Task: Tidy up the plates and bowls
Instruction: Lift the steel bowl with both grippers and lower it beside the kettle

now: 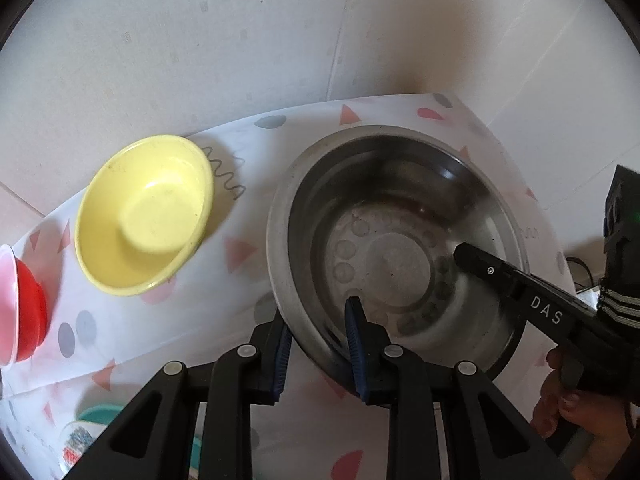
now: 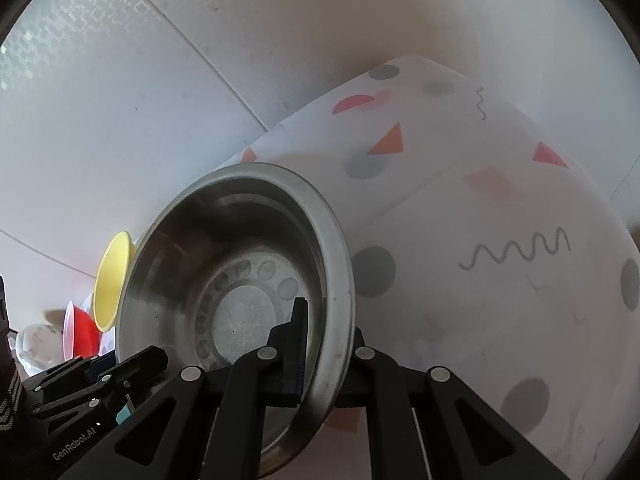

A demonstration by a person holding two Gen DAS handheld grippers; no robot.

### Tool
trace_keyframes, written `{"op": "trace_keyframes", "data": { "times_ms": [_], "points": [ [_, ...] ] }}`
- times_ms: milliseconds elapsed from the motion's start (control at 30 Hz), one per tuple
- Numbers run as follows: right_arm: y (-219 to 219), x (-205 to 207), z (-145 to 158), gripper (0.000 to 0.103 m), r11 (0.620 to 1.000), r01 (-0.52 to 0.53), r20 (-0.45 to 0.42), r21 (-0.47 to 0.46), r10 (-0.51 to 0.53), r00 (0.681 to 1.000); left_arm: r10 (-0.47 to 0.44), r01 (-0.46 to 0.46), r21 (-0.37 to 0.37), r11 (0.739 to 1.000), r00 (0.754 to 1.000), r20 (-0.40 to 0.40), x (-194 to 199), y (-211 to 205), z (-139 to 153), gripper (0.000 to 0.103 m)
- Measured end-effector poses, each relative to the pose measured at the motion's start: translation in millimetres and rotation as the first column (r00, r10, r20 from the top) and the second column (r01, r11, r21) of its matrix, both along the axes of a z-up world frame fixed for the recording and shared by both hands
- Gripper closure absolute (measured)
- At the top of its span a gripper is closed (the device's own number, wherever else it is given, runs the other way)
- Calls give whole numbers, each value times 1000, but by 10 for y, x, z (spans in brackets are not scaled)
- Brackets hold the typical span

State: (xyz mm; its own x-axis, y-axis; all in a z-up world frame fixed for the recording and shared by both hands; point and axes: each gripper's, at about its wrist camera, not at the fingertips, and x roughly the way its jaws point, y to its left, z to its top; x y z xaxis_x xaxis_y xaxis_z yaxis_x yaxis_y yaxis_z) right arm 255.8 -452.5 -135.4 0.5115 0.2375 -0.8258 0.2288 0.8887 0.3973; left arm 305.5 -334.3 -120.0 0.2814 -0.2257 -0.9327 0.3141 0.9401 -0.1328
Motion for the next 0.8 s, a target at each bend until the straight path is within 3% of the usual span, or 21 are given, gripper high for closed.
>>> {"op": "trace_keyframes", "data": {
  "times_ms": [467, 800],
  "points": [
    [95, -237, 225, 95, 1000, 7, 56, 14, -8, 998, 24, -18, -82, 996, 997, 77, -334, 372, 415, 77],
    [746, -167, 495, 95, 994, -107, 109, 5, 106, 988, 140, -124, -114, 986, 980, 140, -646, 1169, 727, 77]
  ]
}}
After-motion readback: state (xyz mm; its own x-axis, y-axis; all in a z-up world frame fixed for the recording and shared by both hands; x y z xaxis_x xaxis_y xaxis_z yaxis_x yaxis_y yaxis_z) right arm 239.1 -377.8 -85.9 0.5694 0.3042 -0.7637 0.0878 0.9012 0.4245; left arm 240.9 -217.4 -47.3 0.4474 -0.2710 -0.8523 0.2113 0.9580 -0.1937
